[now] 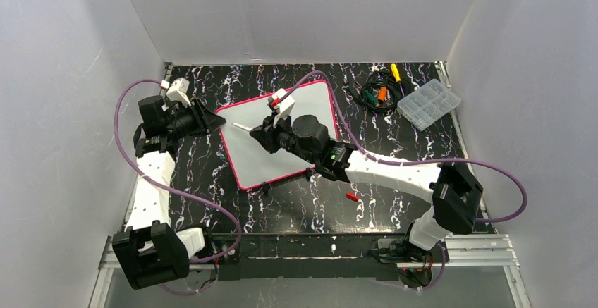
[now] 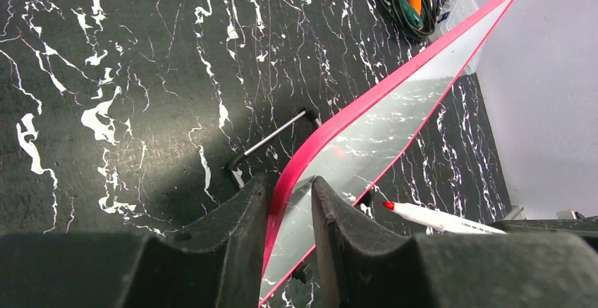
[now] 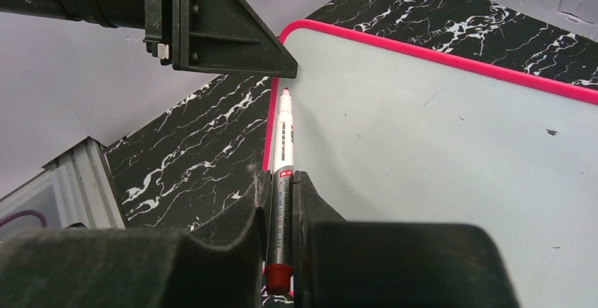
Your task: Write a sentence on the whiteboard
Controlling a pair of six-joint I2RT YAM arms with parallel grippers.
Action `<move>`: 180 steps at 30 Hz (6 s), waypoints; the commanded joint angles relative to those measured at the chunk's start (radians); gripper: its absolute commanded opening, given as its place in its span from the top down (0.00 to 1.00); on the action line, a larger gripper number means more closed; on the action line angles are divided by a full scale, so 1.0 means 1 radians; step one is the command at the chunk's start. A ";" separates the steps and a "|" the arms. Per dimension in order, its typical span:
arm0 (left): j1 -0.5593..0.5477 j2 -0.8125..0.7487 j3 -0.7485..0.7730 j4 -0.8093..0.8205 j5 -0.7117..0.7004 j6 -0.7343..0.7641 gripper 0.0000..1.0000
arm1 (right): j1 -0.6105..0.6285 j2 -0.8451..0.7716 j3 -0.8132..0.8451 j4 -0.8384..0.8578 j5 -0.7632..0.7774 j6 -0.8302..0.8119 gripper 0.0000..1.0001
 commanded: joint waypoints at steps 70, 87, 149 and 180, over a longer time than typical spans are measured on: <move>0.007 -0.043 -0.039 0.019 0.024 0.067 0.94 | 0.057 0.042 -0.006 -0.030 0.175 -0.084 0.99; 0.007 -0.047 -0.041 0.017 0.021 0.072 0.94 | 0.057 0.055 0.021 0.032 0.221 -0.104 0.99; 0.007 -0.049 -0.039 0.012 0.015 0.080 0.95 | 0.066 0.031 0.007 0.058 0.255 -0.150 0.99; 0.007 -0.058 -0.042 0.012 0.014 0.082 0.96 | 0.071 0.003 -0.082 -0.032 0.288 -0.093 0.99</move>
